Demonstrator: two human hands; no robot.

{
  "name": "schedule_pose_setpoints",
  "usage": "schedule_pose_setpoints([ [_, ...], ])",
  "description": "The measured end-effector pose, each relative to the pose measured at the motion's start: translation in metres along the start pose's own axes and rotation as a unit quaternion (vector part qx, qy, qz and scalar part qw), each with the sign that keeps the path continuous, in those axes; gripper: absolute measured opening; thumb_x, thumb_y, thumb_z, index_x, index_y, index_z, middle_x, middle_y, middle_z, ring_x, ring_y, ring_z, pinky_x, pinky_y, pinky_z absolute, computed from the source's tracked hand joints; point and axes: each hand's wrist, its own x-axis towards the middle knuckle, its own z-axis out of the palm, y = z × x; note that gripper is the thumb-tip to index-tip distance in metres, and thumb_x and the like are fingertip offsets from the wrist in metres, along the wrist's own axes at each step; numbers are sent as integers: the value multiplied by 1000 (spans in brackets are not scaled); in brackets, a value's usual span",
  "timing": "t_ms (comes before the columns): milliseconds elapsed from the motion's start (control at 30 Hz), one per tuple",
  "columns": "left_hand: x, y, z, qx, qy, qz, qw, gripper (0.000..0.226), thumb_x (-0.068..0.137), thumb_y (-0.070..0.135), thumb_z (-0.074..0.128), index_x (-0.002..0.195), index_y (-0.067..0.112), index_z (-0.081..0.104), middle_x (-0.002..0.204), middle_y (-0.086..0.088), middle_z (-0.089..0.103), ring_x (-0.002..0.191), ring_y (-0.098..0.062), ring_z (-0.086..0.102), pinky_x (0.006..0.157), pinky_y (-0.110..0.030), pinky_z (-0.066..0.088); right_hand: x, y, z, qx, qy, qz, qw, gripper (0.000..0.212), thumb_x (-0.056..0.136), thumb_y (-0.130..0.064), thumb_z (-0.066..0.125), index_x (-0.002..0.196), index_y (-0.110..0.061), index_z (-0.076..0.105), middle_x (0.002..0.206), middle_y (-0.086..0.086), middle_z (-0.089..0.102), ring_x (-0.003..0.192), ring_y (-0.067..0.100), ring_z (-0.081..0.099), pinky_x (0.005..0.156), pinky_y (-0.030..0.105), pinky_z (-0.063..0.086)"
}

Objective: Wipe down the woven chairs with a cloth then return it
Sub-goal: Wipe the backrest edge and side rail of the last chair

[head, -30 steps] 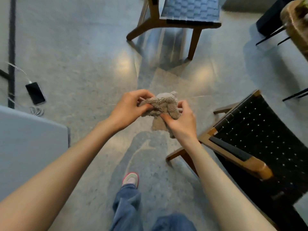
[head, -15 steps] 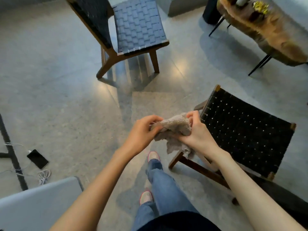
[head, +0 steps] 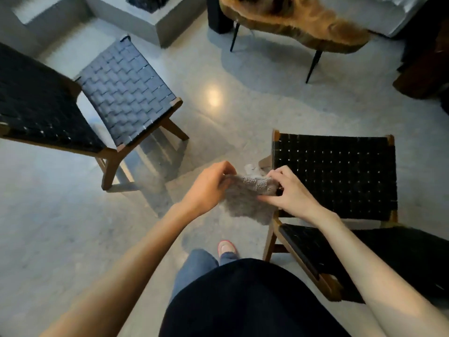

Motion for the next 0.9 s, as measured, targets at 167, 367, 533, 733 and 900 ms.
schedule_pose_setpoints([
  [167, 62, -28, -24, 29, -69, 58, 995, 10, 88, 6, 58, 97, 8, 59, 95, -6, 61, 85, -22, 53, 65, -21, 32, 38, -11, 1, -20, 54, 21, 998, 43, 75, -45, 76, 109, -21, 67, 118, -11, 54, 110, 7, 41, 92, 28, 34],
  [367, 151, -60, -58, 74, -188, 168, 965, 13, 91, 6, 53, 103, 9, 58, 101, -8, 62, 92, -26, 57, 71, -24, 36, 71, -38, 20, 55, 120, 194, 972, 31, 75, -53, 72, 81, -30, 52, 78, -10, 63, 74, 6, 60, 66, 32, 50],
  [533, 192, -66, -74, 114, -253, 216, 936, 16, 96, 19, 50, 109, 15, 58, 108, -2, 58, 87, -17, 55, 72, -24, 40, 72, -60, 37, 68, 211, 302, 927, 27, 83, -37, 71, 101, -28, 52, 85, -16, 60, 82, 6, 61, 63, 20, 42],
  [733, 239, -59, -53, 103, -309, 181, 928, 18, 93, 22, 57, 106, 12, 63, 100, 0, 61, 88, -16, 57, 72, -20, 42, 84, -71, 51, 189, 301, 466, 810, 38, 73, -52, 76, 81, -24, 52, 77, -12, 56, 73, 6, 55, 57, 23, 37],
  [900, 273, -30, -3, 67, -406, 110, 905, 21, 94, 21, 54, 112, 13, 61, 106, 0, 59, 92, -11, 53, 78, -20, 43, 112, -41, 47, 368, 355, 505, 695, 32, 78, -44, 74, 82, -26, 48, 84, -6, 57, 81, 11, 56, 64, 26, 42],
])
